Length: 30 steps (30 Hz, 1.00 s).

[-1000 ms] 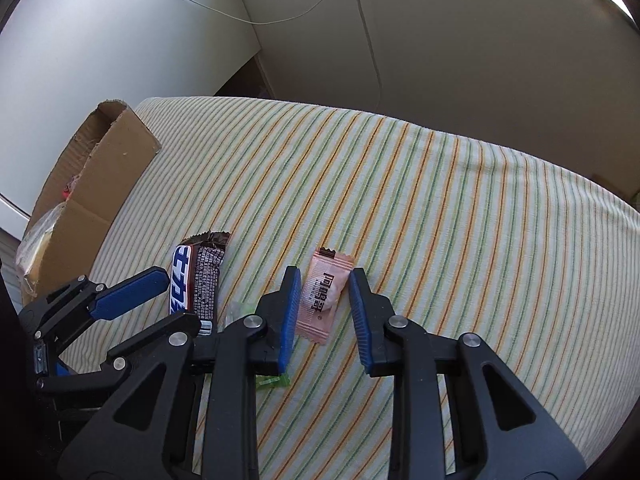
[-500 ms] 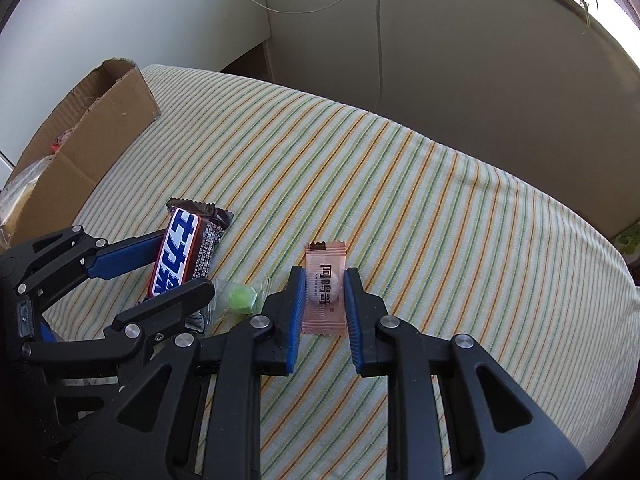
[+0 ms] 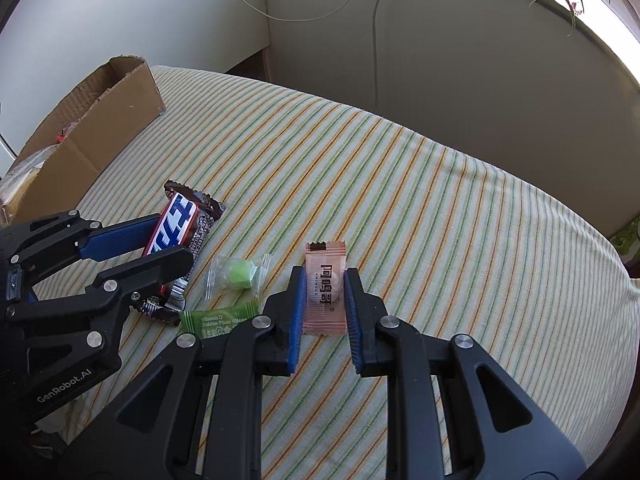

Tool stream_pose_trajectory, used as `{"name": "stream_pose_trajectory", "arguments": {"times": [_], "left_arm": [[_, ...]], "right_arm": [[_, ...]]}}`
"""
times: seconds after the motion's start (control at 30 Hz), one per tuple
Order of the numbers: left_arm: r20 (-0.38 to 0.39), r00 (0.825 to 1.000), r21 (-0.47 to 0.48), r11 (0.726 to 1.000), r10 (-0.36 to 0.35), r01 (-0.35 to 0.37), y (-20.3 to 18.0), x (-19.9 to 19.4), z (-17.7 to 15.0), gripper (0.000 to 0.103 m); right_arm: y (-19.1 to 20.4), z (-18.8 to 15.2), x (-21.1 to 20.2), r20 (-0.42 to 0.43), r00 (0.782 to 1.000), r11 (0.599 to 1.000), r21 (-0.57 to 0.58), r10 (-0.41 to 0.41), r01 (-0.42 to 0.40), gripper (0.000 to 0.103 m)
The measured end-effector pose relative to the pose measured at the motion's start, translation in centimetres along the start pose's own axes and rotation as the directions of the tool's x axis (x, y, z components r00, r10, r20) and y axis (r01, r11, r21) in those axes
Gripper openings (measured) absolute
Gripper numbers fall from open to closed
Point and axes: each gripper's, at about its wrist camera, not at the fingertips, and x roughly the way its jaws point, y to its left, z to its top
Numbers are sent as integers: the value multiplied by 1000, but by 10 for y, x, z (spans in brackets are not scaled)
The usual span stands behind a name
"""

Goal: Organize snacks
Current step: 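Carry the pink packet and chocolate bar over the box and open both grippers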

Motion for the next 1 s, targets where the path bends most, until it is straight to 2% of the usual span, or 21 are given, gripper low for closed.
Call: {"name": "stream_pose_trajectory", "arguments": {"times": [0.13, 0.5, 1.0], "left_arm": [[31, 1000, -20, 1000, -3, 4, 1, -13, 0, 21], [128, 992, -37, 999, -6, 11, 8, -62, -3, 19], [260, 964, -63, 997, 62, -48, 33, -128, -12, 19]], "right_arm": [[-3, -3, -11, 30, 1000, 1000, 20, 2, -2, 19], [-11, -11, -56, 120, 993, 998, 50, 24, -30, 19], [38, 6, -95, 202, 976, 997, -16, 81, -79, 19]]}}
